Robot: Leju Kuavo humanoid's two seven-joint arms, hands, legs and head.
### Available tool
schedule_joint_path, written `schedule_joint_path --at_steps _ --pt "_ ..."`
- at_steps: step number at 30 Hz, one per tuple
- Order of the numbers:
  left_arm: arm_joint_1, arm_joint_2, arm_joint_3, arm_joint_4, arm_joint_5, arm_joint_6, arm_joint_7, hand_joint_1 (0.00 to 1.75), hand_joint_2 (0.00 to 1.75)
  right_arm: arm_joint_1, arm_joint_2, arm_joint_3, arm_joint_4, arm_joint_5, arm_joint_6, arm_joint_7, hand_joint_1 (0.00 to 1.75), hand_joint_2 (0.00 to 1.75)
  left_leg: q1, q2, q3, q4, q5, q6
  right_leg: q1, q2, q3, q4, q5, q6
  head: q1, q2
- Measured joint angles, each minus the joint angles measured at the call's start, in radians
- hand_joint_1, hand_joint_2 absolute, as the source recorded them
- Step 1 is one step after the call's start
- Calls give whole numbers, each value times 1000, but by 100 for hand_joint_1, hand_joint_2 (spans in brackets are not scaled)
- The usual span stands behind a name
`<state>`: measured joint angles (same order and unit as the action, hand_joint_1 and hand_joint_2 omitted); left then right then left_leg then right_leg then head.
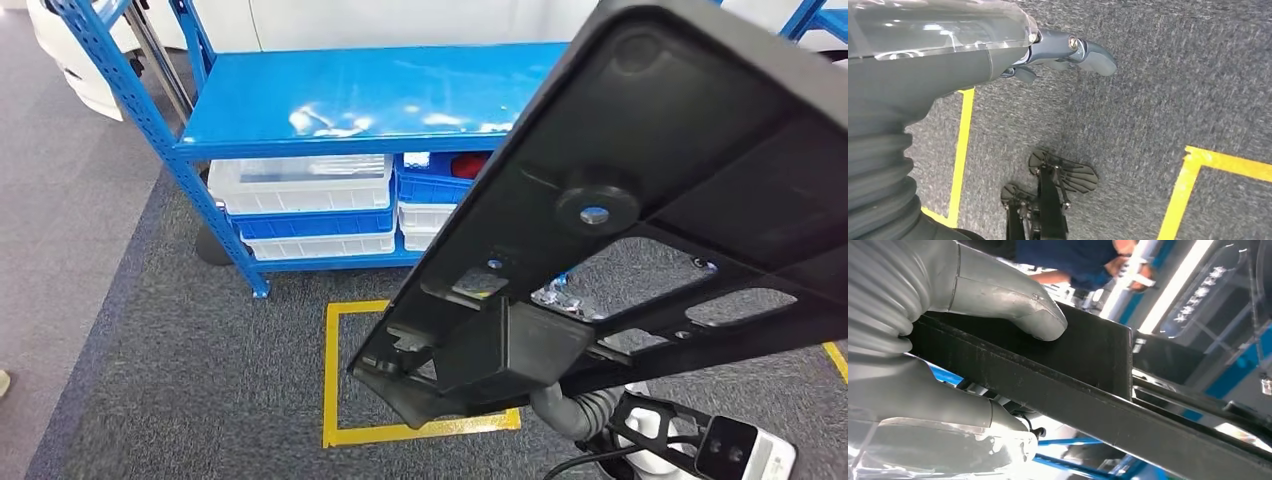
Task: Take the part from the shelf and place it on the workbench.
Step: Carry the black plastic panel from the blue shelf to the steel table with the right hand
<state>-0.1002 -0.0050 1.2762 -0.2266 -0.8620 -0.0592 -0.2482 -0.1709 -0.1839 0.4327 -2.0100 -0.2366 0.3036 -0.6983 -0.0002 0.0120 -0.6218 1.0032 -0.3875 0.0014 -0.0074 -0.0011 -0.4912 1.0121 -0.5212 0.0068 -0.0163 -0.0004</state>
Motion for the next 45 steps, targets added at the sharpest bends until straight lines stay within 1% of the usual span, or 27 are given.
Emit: schedule_joint_path --at_steps 3,5,7,8,9,10,12,14,16,18,20,21,23,24,25,26,27,29,31,33,35,37,39,40,41,42,45 --pt "2 3 0 0 0 0 -1 0 175 -4 5 8 -8 -5 8 0 175 175 3 -2 -10 5 4 -18 0 -3 -13 -11 20 -24 0 0" --pt "5 5 0 0 3 0 -2 0 175 -7 15 13 -9 -18 25 0 175 175 6 -4 -37 67 -64 -28 -3 -6 -35 -16 43 -39 0 0" --pt "6 6 0 0 10 0 -2 0 175 -6 28 16 -8 -27 52 0 175 175 9 -5 -73 192 -159 -36 -2 -6 -63 -15 66 -44 0 0" --pt "6 6 0 0 13 0 -2 0 175 -4 34 18 -7 -28 68 1 175 175 10 -5 -83 250 -183 -39 -2 -6 -78 -14 76 -43 0 0" --pt "7 6 0 0 16 1 -2 0 175 -2 39 18 -6 -28 82 2 175 175 11 -5 -80 282 -185 -42 -2 -6 -92 -12 87 -42 0 0" --pt "8 6 0 0 17 1 -2 0 175 0 44 18 -4 -27 93 2 175 175 13 -5 -61 281 -167 -43 -2 -6 -106 -10 96 -39 0 0" --pt "8 7 0 0 19 2 -1 0 175 2 52 17 -4 -27 117 2 175 175 15 -6 24 180 -116 -42 -2 -6 -130 -5 111 -34 0 0" --pt "6 8 1 -1 21 3 -2 0 175 2 60 14 -3 -28 141 2 175 175 15 -8 116 47 -111 -37 -1 -6 -145 2 122 -27 0 0" --pt "5 9 1 -1 22 3 -2 0 175 -2 69 10 -2 -29 155 3 175 175 11 -12 151 -15 -126 -26 1 -6 -149 2 134 -17 0 0" --pt "5 10 1 -1 22 3 -1 0 175 -14 76 9 3 -32 150 3 175 175 9 -13 145 -23 -117 -12 1 -5 -152 -2 150 -5 0 0" --pt "3 11 1 -2 24 3 -1 0 175 -34 79 12 11 -39 125 6 175 175 12 -9 130 -26 -97 4 -1 -3 -166 18 125 7 0 0" --pt "2 10 1 -2 24 3 0 0 175 -44 79 16 16 -43 110 9 175 175 14 -6 119 -28 -85 10 -2 -1 -179 53 87 11 0 0" --pt "1 10 1 -2 26 3 0 0 175 -59 79 28 24 -52 85 17 175 175 11 -4 92 -26 -64 18 -4 -1 -214 176 -12 16 0 0" --pt "2 10 1 -2 27 3 0 0 175 -62 79 33 27 -57 73 20 175 175 10 -4 78 -25 -54 19 -5 -1 -227 238 -43 18 0 0" --pt "3 10 1 -2 27 4 0 0 175 -64 79 39 30 -62 63 23 175 175 8 -4 63 -22 -45 19 -5 -1 -230 278 -52 18 0 0" --pt "4 10 1 -2 29 5 1 0 175 -65 79 43 32 -67 54 24 175 175 7 -4 49 -19 -37 18 -4 -1 -215 285 -41 17 0 0" --pt "4 10 1 -2 30 7 2 0 175 -66 79 47 35 -72 48 25 175 175 5 -4 36 -15 -30 17 -4 -1 -180 249 -15 14 0 0" --pt "5 8 2 -2 31 12 4 0 175 -72 79 51 40 -81 40 25 175 175 2 -5 15 -8 -18 12 0 -1 -77 109 18 2 0 0" --pt "5 5 2 -2 31 24 8 0 175 -79 78 53 46 -88 37 23 175 175 1 -5 5 -6 -8 3 6 -1 -15 5 13 -9 0 0" --pt "6 3 5 -2 33 37 15 0 175 -83 75 55 57 -96 36 18 175 175 1 -4 2 -10 4 -8 8 -1 -12 -19 14 -19 0 0" --pt "6 1 9 -2 35 46 21 0 175 -86 71 56 72 -106 33 12 175 175 3 -5 -6 1 -6 -18 4 -4 -16 -28 29 -33 0 0" --pt "7 0 10 -2 32 53 23 0 175 -89 65 56 92 -119 24 6 175 175 7 -7 -38 83 -67 -27 1 -8 -23 -34 42 -43 0 0" --pt "9 0 11 -2 29 57 23 0 175 -87 55 56 117 -129 21 3 175 175 10 -7 -87 221 -140 -36 1 -8 -35 -33 51 -45 0 0" --pt "10 0 12 -2 27 57 23 0 175 -82 50 54 129 -130 27 3 175 175 12 -7 -101 269 -156 -39 1 -9 -41 -31 54 -44 0 0" --pt "11 -1 13 -2 26 57 23 0 175 -77 46 52 138 -129 36 3 175 175 15 -7 -96 278 -152 -42 1 -9 -45 -28 56 -43 0 0" --pt "13 -2 13 -2 25 57 23 0 175 -71 44 48 146 -128 46 3 175 175 17 -7 -71 245 -129 -43 0 -8 -49 -25 56 -41 0 0" --pt "14 -3 14 -2 22 53 23 0 175 -63 42 36 163 -126 73 3 175 175 19 -9 49 47 -60 -38 0 -7 -57 -14 54 -30 0 0"
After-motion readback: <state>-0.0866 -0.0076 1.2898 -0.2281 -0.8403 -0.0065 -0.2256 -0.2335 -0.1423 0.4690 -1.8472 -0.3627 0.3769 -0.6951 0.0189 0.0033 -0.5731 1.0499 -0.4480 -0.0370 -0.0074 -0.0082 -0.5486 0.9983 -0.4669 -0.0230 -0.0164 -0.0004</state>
